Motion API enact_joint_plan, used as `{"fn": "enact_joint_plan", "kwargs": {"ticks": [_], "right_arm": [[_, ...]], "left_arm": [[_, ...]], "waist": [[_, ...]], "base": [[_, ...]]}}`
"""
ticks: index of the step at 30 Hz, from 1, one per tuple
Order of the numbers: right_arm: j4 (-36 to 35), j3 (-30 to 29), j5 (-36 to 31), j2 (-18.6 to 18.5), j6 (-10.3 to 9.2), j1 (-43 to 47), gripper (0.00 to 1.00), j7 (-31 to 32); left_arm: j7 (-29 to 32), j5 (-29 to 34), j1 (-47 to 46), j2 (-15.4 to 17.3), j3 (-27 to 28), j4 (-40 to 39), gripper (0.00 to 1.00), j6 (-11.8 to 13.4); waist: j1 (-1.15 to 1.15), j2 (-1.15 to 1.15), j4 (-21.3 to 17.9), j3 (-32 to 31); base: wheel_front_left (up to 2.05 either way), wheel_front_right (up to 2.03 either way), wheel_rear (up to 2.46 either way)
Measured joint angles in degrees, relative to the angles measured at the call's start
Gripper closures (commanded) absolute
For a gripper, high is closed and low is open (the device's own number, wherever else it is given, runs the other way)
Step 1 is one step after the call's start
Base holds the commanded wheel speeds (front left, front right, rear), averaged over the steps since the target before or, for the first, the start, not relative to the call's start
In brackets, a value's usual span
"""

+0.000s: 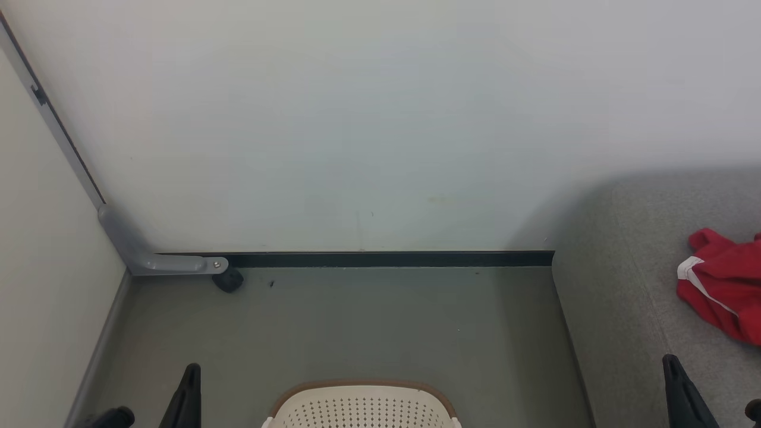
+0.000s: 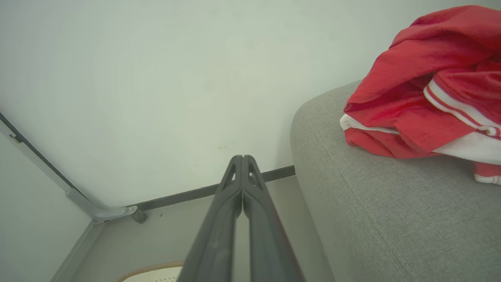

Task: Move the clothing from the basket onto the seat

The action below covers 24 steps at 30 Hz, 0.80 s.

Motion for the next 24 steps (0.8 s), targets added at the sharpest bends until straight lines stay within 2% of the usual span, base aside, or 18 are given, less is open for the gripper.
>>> {"fn": "enact_joint_plan", "kwargs": {"ticks": [24], "right_arm": [[1.9,-4.4,16.9,3.8,1.63,-1.4,1.00,5.6]], "left_arm": [[5.5,-12.9,0.0,-3.5,6.2,1.3,1.00,-3.0]], "waist": [[0.00,-0.01,0.0,0.0]], "base": [[0.00,0.00,0.00]]}}
